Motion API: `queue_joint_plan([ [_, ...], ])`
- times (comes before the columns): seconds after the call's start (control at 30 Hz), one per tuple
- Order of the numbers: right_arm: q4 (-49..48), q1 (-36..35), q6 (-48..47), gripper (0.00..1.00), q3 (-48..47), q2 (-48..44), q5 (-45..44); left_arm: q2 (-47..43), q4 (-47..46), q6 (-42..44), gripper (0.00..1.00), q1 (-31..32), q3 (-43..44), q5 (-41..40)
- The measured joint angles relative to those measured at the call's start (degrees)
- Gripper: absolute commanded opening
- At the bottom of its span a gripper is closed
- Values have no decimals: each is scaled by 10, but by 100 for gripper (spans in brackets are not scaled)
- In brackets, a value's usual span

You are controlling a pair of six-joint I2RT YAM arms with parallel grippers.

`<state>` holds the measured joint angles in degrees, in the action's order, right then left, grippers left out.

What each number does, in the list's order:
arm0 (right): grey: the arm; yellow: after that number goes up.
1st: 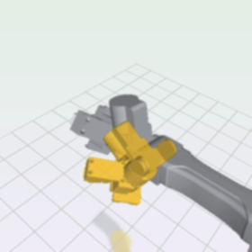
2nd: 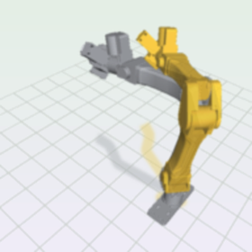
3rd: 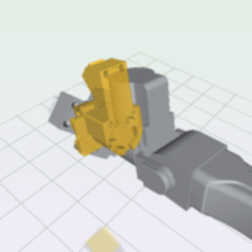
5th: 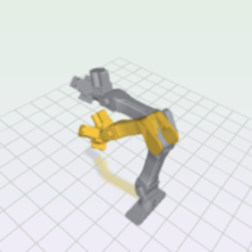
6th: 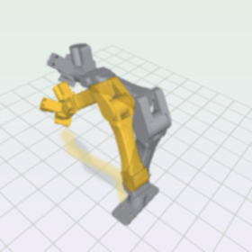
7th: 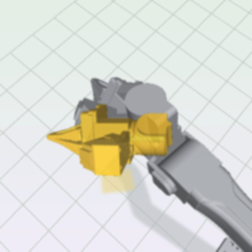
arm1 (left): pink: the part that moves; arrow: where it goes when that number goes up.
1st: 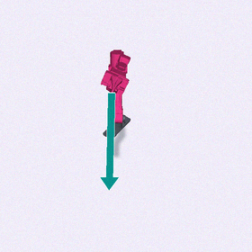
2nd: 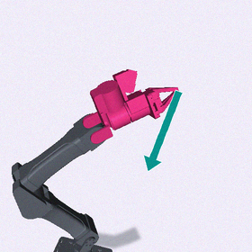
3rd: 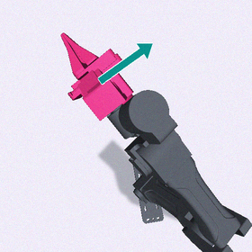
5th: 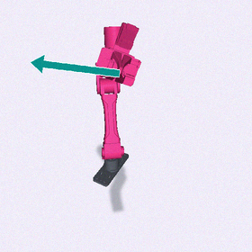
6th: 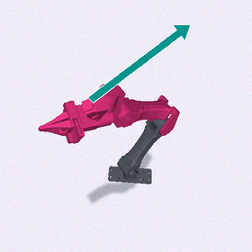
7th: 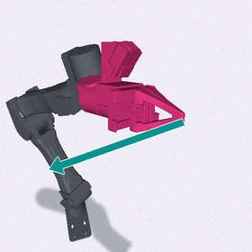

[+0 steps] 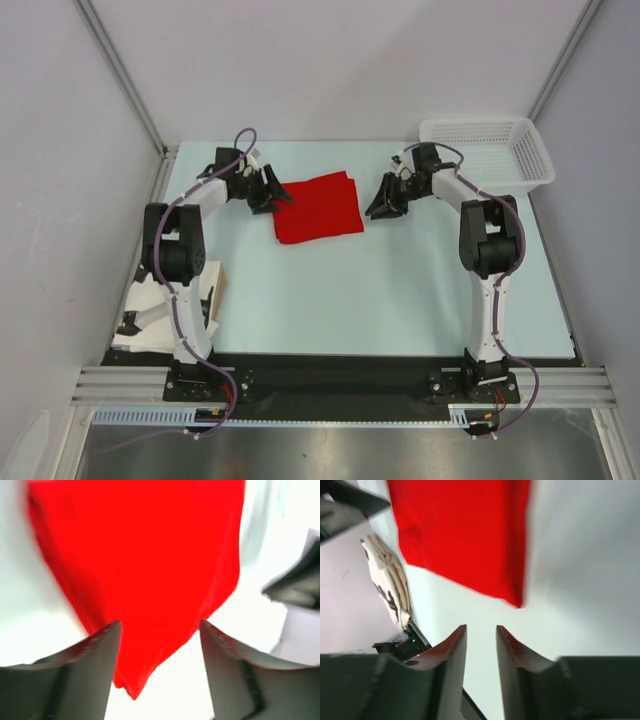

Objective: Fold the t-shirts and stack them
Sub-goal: Fold the tshirt, then neatly place the folded tshirt to the corner

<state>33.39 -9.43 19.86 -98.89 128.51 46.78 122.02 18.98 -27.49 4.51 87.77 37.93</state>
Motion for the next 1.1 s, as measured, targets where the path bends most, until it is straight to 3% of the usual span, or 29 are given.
queue_joint_plan([
  [0.17, 21, -63, -5, 49, -15, -51, -18, -31, 35, 67, 80, -19, 67, -69],
  [0.37, 54, -106, -8, 51, -19, -84, -29, 22, 53, 133, 82, -42, 156, -96],
  [0.67, 68, -96, -18, 50, 56, -155, -41, 82, 4, 150, 75, -32, 148, -104],
  [0.87, 63, -94, -15, 50, 103, -177, -43, 144, 32, 144, 69, -25, 216, -106],
  [1.1, 44, -94, -3, 50, 111, -188, -43, 146, 49, 129, 64, -20, 217, -113],
])
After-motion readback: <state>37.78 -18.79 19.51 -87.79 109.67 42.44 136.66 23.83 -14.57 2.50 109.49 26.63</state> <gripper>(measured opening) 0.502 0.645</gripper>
